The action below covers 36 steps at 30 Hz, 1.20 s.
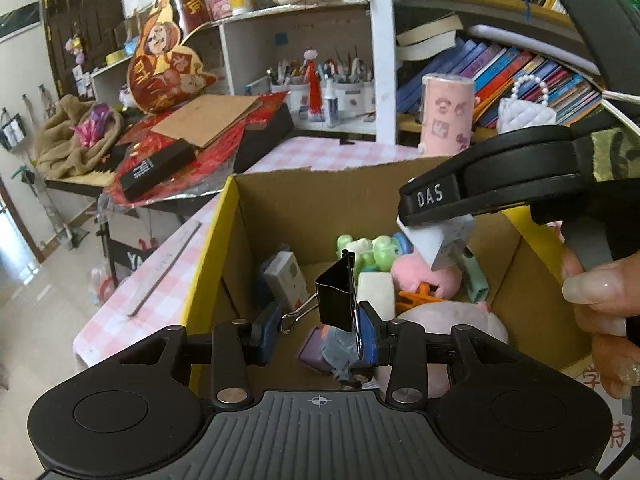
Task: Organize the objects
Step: 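Lower both grippers into the box and open them to release, then withdraw both grippers from the box back over the table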
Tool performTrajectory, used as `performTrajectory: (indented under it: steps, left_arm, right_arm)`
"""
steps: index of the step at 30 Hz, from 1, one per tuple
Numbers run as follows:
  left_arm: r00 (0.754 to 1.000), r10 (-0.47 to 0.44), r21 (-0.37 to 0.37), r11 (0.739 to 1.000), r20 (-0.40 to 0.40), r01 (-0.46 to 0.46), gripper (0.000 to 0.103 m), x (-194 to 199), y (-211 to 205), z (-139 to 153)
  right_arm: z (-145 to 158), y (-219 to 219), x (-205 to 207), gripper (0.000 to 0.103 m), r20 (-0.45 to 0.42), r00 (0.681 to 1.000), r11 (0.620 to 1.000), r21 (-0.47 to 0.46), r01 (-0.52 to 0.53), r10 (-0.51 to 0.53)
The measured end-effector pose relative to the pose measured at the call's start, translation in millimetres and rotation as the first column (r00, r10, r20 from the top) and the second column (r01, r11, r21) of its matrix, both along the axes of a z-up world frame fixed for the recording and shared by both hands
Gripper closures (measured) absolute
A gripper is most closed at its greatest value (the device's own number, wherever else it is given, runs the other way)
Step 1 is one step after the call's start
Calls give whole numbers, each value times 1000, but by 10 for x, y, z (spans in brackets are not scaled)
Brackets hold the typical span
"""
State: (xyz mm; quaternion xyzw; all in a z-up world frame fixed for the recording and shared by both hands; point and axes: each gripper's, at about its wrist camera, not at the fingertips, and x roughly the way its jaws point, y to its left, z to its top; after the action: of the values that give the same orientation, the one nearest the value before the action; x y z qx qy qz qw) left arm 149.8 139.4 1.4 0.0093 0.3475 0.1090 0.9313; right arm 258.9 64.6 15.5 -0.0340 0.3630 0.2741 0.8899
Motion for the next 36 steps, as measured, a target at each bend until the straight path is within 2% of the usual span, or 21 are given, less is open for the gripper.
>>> performTrajectory:
  steps: [7,9,11,13,16,17,21,24,29,33,36]
  left_arm:
    - [999,45,-2,999,17,-45,62,12,-8,16]
    - [999,45,-7,999,27,-45,58,-2,-23,36]
    - [998,46,-4,999,32,-46,48,-20,-45,55]
    - [998,48,6,999,40,-48,46,-44,-70,82]
    - [996,64,9,998,63,-65,37,-123,-88,124]
    - [995,72,8,997,70,-73,34,-154,-88,137]
    - [991,98,0,995,94,-99,30,-239,-72,204]
    - [987,100,-6,995,129,-100,25,-299,-55,302]
    - [975,87,-22,996,206,-85,21,-393,-46,488]
    - [968,54,-37,998,246,-47,17,-456,-84,582]
    - [964,10,-49,999,264,3,14,-532,-151,619]
  right_arm:
    - [-137,46,37,78,-68,996,998,-24,-65,63]
    - [-142,47,41,78,-75,995,997,-22,-74,72]
    - [-141,47,47,78,-74,994,997,-18,-82,80]
    - [-133,37,44,77,-73,994,996,-6,-88,87]
    - [-93,16,15,67,-64,993,995,18,-96,97]
    - [-70,7,7,67,-62,993,995,31,-98,100]
    - [85,-76,-94,67,-17,995,993,74,-96,98]
    - [259,-234,-195,67,29,998,992,111,-58,55]
    - [538,-630,-493,67,128,988,984,170,60,-83]
    - [628,-970,-776,67,189,957,965,187,184,-219]
    - [594,-1151,-1003,67,203,926,943,175,284,-317]
